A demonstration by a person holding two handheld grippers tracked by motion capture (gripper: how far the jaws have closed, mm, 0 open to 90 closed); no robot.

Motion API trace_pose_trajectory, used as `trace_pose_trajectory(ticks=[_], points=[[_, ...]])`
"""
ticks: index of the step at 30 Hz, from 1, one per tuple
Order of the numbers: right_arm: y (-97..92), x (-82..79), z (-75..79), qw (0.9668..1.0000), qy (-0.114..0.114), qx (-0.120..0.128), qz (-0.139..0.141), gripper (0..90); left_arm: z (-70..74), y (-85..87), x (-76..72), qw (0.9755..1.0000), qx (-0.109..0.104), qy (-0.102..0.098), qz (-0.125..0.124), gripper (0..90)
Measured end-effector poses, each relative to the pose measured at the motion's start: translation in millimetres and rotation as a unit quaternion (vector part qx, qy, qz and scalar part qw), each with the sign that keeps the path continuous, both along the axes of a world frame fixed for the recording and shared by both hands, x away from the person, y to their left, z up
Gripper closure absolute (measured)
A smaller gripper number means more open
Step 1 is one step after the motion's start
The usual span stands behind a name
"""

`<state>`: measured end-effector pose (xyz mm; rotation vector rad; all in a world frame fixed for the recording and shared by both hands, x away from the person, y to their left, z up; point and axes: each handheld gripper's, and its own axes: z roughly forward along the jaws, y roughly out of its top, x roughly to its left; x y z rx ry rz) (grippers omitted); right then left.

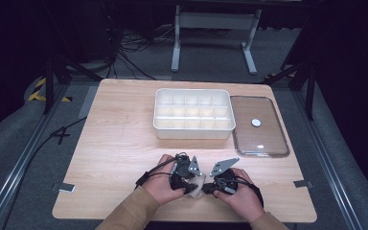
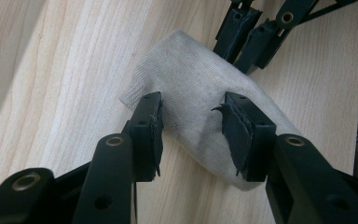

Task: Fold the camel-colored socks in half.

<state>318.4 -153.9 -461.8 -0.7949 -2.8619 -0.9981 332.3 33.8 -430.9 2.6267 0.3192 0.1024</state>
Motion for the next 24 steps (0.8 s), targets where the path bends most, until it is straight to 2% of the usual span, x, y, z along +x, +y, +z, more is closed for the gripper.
trace_pose_trajectory(ticks=[3, 9, 10, 12, 14, 17, 20, 24], points=[[1.2, -0.7, -0.5, 1.0000, -0.003, 0.000, 0.002, 82.9, -1.2, -2.2, 0.1, 1.0000, 0.006, -0.003, -0.005, 57.9], [-2.2, 0.3, 1.8, 1.0000, 0.001, 0.005, 0.002, 79.1, -1.2, 0.2, 0.5, 0.9999, 0.008, 0.008, 0.009, 57.7], [-3.9, 0.8, 3.4, 1.0000, -0.001, 0.008, 0.004, 79.1, -0.6, 0.7, 1.2, 0.9999, 0.011, 0.004, 0.007, 57.7], [-9.7, 1.3, 11.6, 0.9999, -0.008, 0.012, -0.003, 79.7, -0.9, 0.2, -0.1, 0.9998, 0.009, 0.010, 0.012, 57.6], [-13.1, 1.4, 18.7, 0.9995, -0.022, 0.023, -0.009, 80.2, -0.6, 0.2, 0.1, 0.9998, 0.010, 0.007, 0.012, 57.6], [-13.4, -2.6, 30.5, 0.9978, -0.046, 0.047, -0.005, 78.8, -0.5, 0.2, 1.5, 0.9998, 0.010, 0.006, 0.013, 57.4], [-7.9, -6.2, 32.5, 0.9952, -0.070, 0.068, 0.004, 76.3, -0.5, -0.4, 1.0, 0.9998, 0.010, 0.007, 0.016, 57.0], [-3.7, -5.5, 28.4, 0.9938, -0.076, 0.082, -0.001, 75.1, -0.7, -0.4, -0.6, 0.9997, 0.007, 0.013, 0.020, 55.3]])
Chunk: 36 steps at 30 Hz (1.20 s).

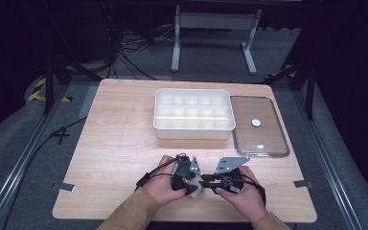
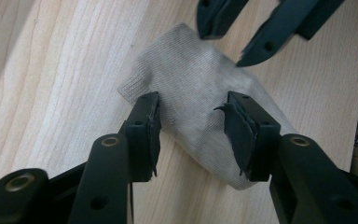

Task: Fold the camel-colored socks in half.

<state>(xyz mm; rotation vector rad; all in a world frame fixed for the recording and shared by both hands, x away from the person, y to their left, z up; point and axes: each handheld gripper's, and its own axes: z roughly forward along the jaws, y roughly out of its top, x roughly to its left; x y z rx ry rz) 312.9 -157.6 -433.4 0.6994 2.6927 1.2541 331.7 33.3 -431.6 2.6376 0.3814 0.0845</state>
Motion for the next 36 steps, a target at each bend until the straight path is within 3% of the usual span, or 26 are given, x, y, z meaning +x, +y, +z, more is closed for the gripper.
trace_pose_trajectory(ticks=[9, 16, 27, 33, 36], points=[[1.6, 6.6, -12.8, 0.9999, 0.008, 0.000, -0.012, 73.5, 0.7, 1.8, -1.3, 0.9998, -0.005, -0.005, -0.020, 49.0], [1.0, 9.2, -19.3, 0.9996, 0.017, -0.016, -0.017, 72.9, -0.8, -0.2, -4.8, 0.9988, -0.017, 0.004, -0.045, 41.3], [2.7, 8.4, -24.0, 0.9989, 0.032, -0.021, -0.028, 69.7, -7.9, -5.7, -7.3, 0.9990, -0.004, 0.001, -0.044, 34.4], [1.3, 8.8, -22.9, 0.9981, 0.043, -0.022, -0.037, 59.7, -8.5, -5.0, -5.8, 0.9991, 0.001, 0.007, -0.041, 34.1], [0.3, 8.2, -20.4, 0.9976, 0.053, -0.011, -0.043, 56.6, -8.6, -5.2, -6.0, 0.9993, -0.001, 0.008, -0.037, 34.2]])
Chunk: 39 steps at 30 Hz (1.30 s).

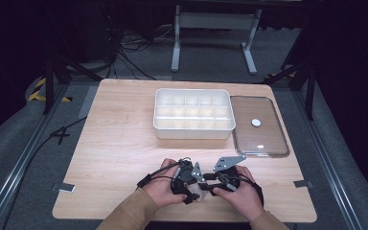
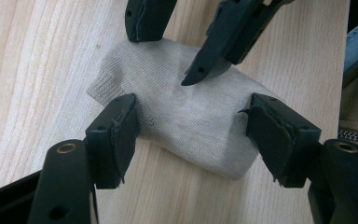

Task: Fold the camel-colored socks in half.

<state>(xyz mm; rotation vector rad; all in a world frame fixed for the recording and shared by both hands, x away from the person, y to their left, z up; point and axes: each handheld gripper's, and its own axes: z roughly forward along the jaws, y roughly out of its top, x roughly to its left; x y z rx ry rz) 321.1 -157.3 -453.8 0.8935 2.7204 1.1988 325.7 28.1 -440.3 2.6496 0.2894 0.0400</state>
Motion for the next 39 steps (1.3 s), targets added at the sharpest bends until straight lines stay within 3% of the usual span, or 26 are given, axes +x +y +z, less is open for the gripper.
trace_pose_trajectory(ticks=[9, 21, 31, 35, 37, 39], points=[[2.2, 1.1, -2.6, 0.9998, 0.004, -0.003, -0.017, 43.9, 0.3, 0.1, -0.1, 1.0000, 0.004, 0.000, 0.000, 34.4], [2.6, 9.6, -15.7, 0.9975, 0.063, 0.012, -0.031, 36.8, -1.6, 1.5, -2.9, 0.9999, 0.009, 0.005, 0.006, 34.3], [6.6, 13.0, -17.1, 0.9961, 0.084, 0.024, -0.010, 49.4, -2.5, 3.2, -5.4, 0.9999, 0.007, 0.001, 0.015, 34.1], [3.4, 15.2, -19.8, 0.9915, 0.121, 0.046, -0.014, 64.0, -1.3, 4.5, -5.0, 0.9997, 0.005, 0.005, 0.024, 34.1], [1.6, 15.8, -20.7, 0.9895, 0.132, 0.057, -0.018, 68.5, -0.3, 5.7, -3.9, 0.9995, 0.003, 0.011, 0.028, 34.5], [1.2, 16.1, -20.4, 0.9899, 0.128, 0.058, -0.017, 70.7, 0.0, 6.9, -2.5, 0.9996, 0.000, 0.012, 0.024, 34.5]])
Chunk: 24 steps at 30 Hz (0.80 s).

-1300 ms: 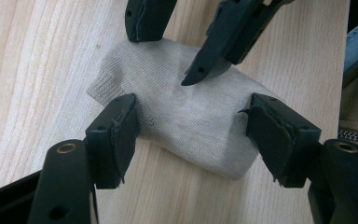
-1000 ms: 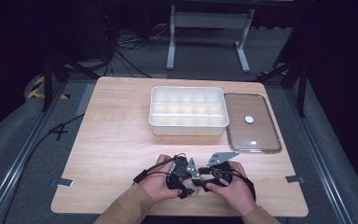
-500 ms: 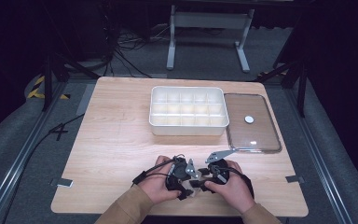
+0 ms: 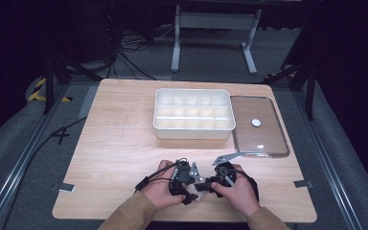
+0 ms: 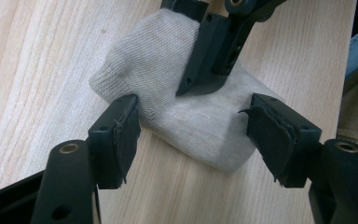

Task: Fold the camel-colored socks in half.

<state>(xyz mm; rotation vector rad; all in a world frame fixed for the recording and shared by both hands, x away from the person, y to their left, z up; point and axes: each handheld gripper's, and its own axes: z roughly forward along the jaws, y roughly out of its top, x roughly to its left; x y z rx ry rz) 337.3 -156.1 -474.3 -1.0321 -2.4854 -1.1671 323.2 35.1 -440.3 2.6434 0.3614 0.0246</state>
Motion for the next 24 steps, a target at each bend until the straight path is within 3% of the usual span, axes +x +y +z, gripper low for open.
trace_pose_trajectory(ticks=[12, 24], points=[[-1.1, -3.2, 10.4, 0.9997, -0.023, -0.008, -0.003, 73.9, 8.6, 10.4, 2.7, 0.9999, -0.002, -0.005, 0.016, 34.1], [-16.5, -2.9, 33.6, 0.9985, -0.052, -0.003, -0.017, 73.9, 16.1, 22.2, 10.5, 0.9990, -0.001, -0.012, 0.042, 34.9]])
